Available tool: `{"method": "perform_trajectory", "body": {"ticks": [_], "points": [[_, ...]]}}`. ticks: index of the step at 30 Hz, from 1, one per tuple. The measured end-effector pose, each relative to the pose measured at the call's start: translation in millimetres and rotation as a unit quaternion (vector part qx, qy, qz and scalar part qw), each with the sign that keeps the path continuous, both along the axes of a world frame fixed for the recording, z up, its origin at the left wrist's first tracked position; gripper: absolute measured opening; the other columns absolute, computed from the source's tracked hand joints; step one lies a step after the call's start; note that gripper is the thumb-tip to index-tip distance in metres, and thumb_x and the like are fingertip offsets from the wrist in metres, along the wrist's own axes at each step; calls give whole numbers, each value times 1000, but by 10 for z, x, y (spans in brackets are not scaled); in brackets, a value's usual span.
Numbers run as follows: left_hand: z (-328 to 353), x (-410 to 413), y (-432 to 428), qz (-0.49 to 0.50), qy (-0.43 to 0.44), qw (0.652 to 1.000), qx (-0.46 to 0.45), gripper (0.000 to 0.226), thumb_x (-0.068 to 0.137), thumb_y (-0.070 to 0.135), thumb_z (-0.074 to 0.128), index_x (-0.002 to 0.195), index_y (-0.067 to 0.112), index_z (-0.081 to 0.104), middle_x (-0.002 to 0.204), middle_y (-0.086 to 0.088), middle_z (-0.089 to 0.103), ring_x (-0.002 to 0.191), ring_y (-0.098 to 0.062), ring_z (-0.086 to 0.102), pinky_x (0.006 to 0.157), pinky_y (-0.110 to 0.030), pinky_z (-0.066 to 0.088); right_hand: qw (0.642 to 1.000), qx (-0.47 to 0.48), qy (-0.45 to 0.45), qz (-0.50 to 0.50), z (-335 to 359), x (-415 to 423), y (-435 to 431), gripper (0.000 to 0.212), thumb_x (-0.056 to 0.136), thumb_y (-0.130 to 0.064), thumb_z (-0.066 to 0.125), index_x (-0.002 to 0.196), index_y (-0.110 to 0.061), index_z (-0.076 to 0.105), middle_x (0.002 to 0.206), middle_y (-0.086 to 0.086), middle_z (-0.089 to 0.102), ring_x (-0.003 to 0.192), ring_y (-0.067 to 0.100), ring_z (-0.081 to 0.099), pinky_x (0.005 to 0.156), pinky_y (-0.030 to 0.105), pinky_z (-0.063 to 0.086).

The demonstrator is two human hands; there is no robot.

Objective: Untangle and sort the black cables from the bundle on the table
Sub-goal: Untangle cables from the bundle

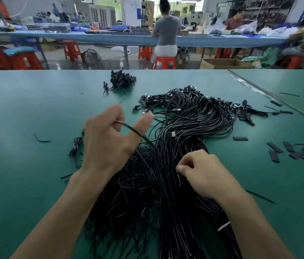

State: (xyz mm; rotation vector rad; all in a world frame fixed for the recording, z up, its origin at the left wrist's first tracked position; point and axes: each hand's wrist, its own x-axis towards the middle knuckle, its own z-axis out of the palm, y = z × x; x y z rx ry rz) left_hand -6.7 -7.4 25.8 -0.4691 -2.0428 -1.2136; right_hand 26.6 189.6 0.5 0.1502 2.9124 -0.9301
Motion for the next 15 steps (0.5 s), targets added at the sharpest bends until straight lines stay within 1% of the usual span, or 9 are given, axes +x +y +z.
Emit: {"method": "perform_trajectory", "body": {"ticks": [1, 3, 4, 6, 8, 10, 11, 13, 15], "points": [[-10, 10, 29, 22, 37, 994, -98, 49, 89, 54, 62, 63, 28, 29, 47, 13, 22, 42, -7, 23, 45, -14, 24, 999, -34, 23, 21, 18, -4, -27, 16, 99, -29, 55, 91, -29, 68, 82, -6, 67, 69, 8, 61, 57, 22, 50], [-63, 22, 94, 51, 49, 965, -252, 40, 97, 37, 56, 68, 24, 31, 49, 14, 25, 41, -4, 26, 44, -25, 26, 983, -139, 119, 23, 75, -7, -89, 19, 101, -29, 51, 96, -32, 69, 80, -7, 71, 70, 12, 65, 63, 25, 51], [-102, 13, 112, 66, 30, 951, -302, 38, 99, 33, 54, 70, 22, 32, 51, 13, 29, 42, -7, 30, 45, -27, 25, 965, -203, 163, 16, 115, -3, -121, 22, 102, -31, 48, 101, -33, 69, 83, -8, 72, 75, 11, 66, 71, 27, 54], [-178, -15, 114, 95, -21, 929, -357, 35, 101, 32, 48, 73, 21, 30, 56, 9, 33, 45, -16, 34, 46, -31, 22, 932, -315, 177, 24, 195, 27, -166, 36, 98, -52, 38, 106, -35, 69, 88, -10, 74, 82, 8, 70, 83, 35, 55], [-223, -28, 123, 107, -52, 916, -383, 27, 101, 31, 40, 77, 21, 31, 61, 6, 38, 51, -24, 40, 50, -35, 27, 930, -340, 120, 67, 246, 69, -196, 64, 86, -78, 27, 100, -35, 72, 83, -6, 76, 79, 10, 72, 83, 40, 55], [-241, -15, 153, 81, -49, 913, -397, 18, 100, 28, 38, 83, 22, 36, 65, 4, 49, 50, -20, 40, 47, -32, 27, 947, -293, 74, 113, 262, 122, -246, 71, 80, -86, 28, 88, -29, 71, 70, -4, 73, 65, 10, 71, 71, 35, 54], [-247, -5, 166, 64, -37, 916, -395, 18, 100, 27, 40, 83, 24, 35, 65, 6, 50, 47, -15, 36, 45, -28, 23, 953, -263, 84, 123, 255, 128, -261, 66, 84, -80, 35, 82, -23, 69, 61, -7, 68, 55, 7, 65, 62, 31, 52], [-260, -20, 151, 30, -27, 926, -375, 29, 101, 32, 50, 80, 27, 30, 61, 11, 42, 46, -4, 31, 44, -23, 20, 955, -227, 158, 106, 239, 97, -250, 48, 94, -58, 45, 76, -18, 66, 47, -10, 48, 43, 5, 43, 49, 28, 39], [-256, -82, 100, -7, -55, 948, -313, 38, 96, 35, 62, 76, 28, 30, 57, 12, 39, 47, -4, 33, 47, -26, 28, 932, -286, 216, 57, 242, 65, -199, 40, 99, -45, 45, 75, -19, 65, 49, -9, 37, 47, 9, 32, 47, 31, 29]]}}
